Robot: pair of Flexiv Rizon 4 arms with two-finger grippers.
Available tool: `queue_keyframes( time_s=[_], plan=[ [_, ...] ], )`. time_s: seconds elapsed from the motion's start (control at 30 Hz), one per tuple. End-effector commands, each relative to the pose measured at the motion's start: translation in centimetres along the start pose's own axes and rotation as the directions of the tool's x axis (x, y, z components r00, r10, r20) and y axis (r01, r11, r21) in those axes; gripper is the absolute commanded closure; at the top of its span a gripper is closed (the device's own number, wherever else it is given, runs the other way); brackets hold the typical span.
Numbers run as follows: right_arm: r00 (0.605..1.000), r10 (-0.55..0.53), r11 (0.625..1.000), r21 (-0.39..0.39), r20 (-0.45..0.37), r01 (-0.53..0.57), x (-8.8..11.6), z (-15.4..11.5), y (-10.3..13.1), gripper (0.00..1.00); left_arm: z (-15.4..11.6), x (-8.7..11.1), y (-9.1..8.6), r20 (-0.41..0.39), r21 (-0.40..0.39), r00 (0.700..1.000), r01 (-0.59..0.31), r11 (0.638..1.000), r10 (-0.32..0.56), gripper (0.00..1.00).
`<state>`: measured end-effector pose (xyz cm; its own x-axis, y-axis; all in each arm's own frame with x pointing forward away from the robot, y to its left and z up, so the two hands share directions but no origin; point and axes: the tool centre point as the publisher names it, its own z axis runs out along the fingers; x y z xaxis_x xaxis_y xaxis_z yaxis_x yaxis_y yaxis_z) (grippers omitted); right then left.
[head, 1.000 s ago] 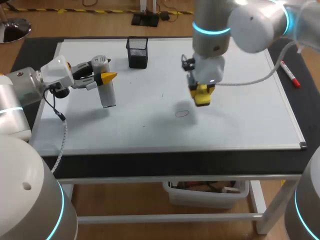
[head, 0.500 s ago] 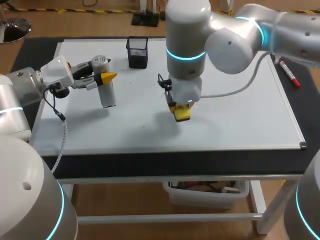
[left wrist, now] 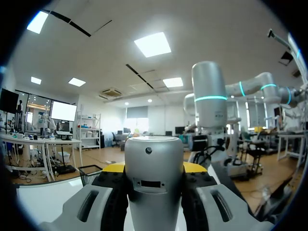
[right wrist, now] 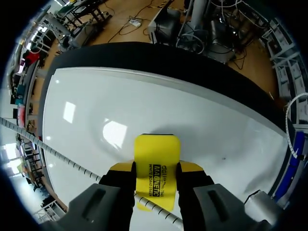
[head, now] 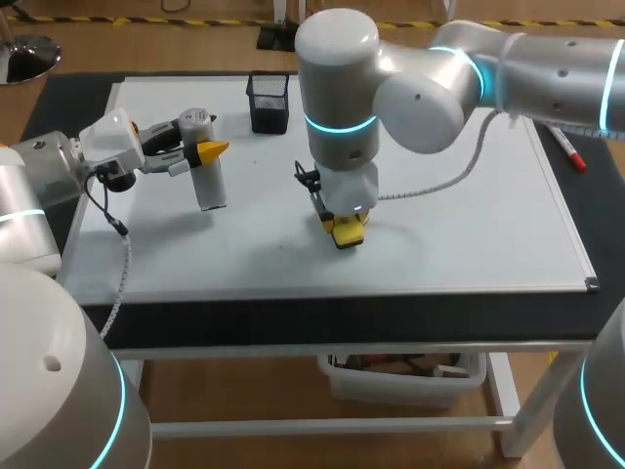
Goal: Pick up the inspection probe, press it on each red-marked spot on the whiteboard one by one, put down the probe, pick up the eraser, and wipe off all the red marks.
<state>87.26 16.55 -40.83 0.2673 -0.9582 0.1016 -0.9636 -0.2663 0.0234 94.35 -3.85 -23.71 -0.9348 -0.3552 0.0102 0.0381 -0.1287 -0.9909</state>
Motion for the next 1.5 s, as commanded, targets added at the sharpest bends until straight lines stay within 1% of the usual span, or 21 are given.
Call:
queue_keyframes(
  time_s=[0.03, 0.47, 0.63, 0.87, 1.5],
  plan=[
    [1.000, -0.005, 1.000, -0.009, -0.002, 0.005, 0.3, 0.5, -0.4, 1.00, 0.0, 0.0, -0.1, -0.001, 0.001, 1.000, 0.001, 1.000, -0.001, 1.00],
    [1.000, 0.006, 1.000, -0.027, -0.020, -0.007, 1.1, 1.4, -1.0, 1.00, 0.0, 0.0, -0.1, -0.001, 0.001, 1.000, 0.001, 1.000, -0.001, 1.00],
    [1.000, 0.004, 1.000, -0.029, -0.030, -0.005, 1.4, 1.7, -0.8, 1.00, 0.0, 0.0, -0.1, -0.001, 0.001, 1.000, 0.001, 1.000, -0.001, 1.00],
    [0.999, 0.019, 0.999, -0.032, -0.046, -0.021, 3.0, 2.3, -0.7, 1.00, 0.0, 0.0, -0.1, -0.001, 0.001, 1.000, 0.001, 1.000, -0.001, 1.00],
    [0.992, 0.112, 0.993, -0.030, -0.065, -0.114, 7.8, 2.6, -1.3, 1.00, 0.0, 0.0, -0.1, -0.001, 0.001, 1.000, 0.001, 1.000, -0.001, 1.00]
  ],
)
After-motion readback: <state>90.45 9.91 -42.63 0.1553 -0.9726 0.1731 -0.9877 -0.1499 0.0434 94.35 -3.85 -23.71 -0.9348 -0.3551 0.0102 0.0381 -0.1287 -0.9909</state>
